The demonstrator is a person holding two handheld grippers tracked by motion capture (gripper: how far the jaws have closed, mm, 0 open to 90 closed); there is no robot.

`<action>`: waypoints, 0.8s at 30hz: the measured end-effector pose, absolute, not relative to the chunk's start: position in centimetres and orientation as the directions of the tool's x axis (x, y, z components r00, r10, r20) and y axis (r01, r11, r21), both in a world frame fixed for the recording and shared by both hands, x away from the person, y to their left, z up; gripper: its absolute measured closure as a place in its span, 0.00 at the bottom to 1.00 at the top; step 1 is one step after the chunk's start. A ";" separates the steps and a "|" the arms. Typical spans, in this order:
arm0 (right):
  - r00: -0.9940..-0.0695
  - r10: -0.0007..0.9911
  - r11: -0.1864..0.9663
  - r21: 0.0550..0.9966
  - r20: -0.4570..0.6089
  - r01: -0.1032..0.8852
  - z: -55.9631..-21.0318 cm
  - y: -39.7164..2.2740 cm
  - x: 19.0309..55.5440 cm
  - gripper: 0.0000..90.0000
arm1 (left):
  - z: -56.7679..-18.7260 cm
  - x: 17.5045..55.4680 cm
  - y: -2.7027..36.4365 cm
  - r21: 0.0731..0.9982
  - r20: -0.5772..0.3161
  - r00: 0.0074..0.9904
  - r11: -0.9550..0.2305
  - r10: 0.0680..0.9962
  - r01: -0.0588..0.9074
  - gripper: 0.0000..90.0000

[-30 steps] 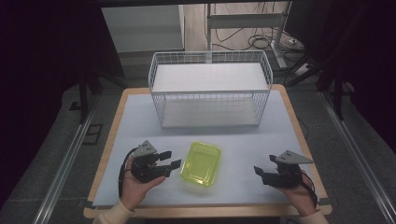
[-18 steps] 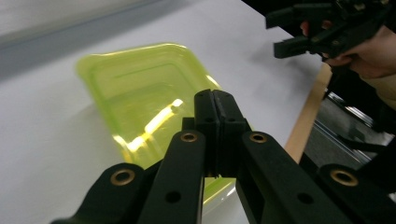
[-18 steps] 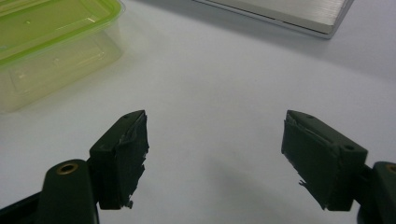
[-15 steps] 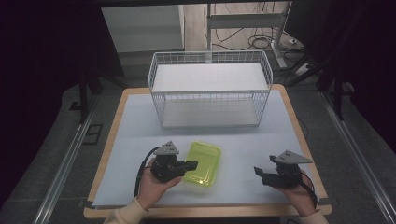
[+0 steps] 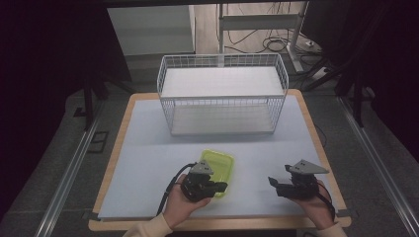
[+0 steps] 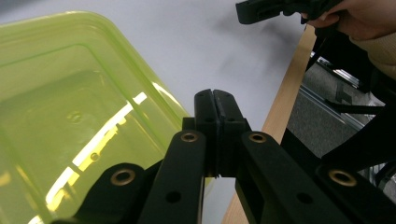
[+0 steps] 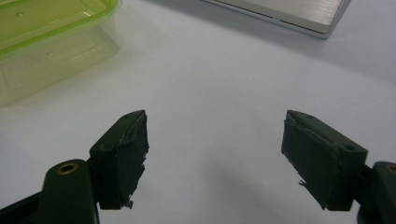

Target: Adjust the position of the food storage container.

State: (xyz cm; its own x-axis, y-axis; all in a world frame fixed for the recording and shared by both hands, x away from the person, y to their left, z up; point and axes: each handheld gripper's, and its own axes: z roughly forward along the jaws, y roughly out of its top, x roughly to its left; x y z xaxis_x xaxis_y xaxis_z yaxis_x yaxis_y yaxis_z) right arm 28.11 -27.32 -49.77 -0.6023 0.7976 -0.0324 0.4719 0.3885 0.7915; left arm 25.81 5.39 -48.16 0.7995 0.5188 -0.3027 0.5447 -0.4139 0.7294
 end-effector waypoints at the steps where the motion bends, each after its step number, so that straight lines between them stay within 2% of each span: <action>1: -0.602 0.798 0.388 0.791 -0.032 0.472 -49.8 -27.3 28.1 0.25 | -48.2 25.8 5.4 0.729 -0.303 0.800 -0.414 0.519 0.545 1.00; 8: -0.601 0.799 0.391 0.792 -0.038 0.469 -49.7 -27.4 28.1 0.25 | -49.1 25.5 3.4 0.702 -0.274 0.813 -0.471 0.514 0.535 1.00; 24: -0.601 0.797 0.401 0.788 -0.049 0.468 -49.8 -27.3 28.1 0.25 | -49.8 25.3 2.9 0.673 -0.278 0.808 -0.494 0.520 0.550 1.00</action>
